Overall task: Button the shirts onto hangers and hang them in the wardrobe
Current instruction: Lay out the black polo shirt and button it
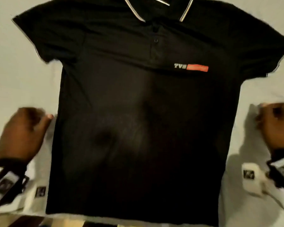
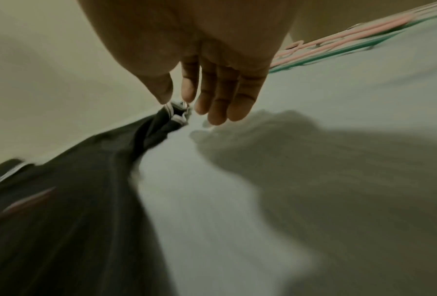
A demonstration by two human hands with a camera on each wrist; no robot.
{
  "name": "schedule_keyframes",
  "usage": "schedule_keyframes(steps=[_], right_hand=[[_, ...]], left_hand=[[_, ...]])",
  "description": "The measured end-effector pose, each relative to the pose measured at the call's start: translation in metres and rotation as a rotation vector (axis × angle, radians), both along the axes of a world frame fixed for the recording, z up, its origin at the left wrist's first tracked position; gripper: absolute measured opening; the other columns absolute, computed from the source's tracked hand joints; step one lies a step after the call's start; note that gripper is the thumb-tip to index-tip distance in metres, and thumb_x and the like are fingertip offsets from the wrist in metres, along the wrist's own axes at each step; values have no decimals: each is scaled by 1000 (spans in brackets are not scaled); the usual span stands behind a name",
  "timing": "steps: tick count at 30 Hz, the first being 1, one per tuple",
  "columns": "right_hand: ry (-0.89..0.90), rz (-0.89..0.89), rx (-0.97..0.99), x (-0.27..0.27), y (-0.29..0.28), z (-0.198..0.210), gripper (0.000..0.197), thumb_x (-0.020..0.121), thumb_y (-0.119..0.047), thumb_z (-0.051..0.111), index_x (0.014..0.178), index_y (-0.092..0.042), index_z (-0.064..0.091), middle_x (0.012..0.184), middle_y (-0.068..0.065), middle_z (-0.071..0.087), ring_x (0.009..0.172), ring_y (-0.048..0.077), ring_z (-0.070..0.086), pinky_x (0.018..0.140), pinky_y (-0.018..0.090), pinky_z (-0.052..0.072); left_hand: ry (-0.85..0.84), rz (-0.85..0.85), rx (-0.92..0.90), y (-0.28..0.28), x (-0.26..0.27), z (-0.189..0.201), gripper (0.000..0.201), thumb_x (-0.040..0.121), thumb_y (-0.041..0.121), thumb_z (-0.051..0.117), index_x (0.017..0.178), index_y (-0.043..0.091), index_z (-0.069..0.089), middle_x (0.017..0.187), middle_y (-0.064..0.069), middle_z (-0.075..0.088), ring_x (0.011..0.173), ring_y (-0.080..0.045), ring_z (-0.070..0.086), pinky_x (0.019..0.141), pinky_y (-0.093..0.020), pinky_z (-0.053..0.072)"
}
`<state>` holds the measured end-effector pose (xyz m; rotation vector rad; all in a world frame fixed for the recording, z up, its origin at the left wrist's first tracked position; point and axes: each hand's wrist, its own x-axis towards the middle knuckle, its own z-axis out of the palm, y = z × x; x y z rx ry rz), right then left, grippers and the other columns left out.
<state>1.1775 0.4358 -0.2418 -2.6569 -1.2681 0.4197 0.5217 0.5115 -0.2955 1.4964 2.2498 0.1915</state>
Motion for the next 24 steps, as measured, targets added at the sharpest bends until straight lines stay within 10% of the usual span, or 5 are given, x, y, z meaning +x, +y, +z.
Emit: schedule_keyframes(steps=[6,10,16,24], right_hand=[[453,3,-485,-109,-134,25,66,80,-75,44,109,-21,65,98,4,67,90,26,61,82,43,51],[317,15,-493,-125,-186,10,89,76,-90,23,103,-15,63,96,3,55,91,24,53,75,36,40],[525,-438,-341,-131,-208,28,20,91,-25,72,85,-7,65,68,21,68,64,35,64,67,42,47],[471,-361,-308,-124,-241,14,22,95,-25,66,80,-8,66,60,18,65,60,32,61,65,39,43]], left_hand=[[-64,-130,-373,-158,48,44,42,93,65,46,100,27,63,89,4,66,75,-13,64,68,-43,56],[-34,2,-357,-182,54,46,38,98,51,47,112,22,64,101,-4,67,88,-24,63,77,-43,51],[-141,202,-264,-199,56,60,17,99,43,57,101,26,58,89,-3,69,83,-32,66,77,-46,52],[-94,107,-279,-243,43,44,19,96,35,64,104,29,48,81,-6,68,68,-24,62,57,-36,47]])
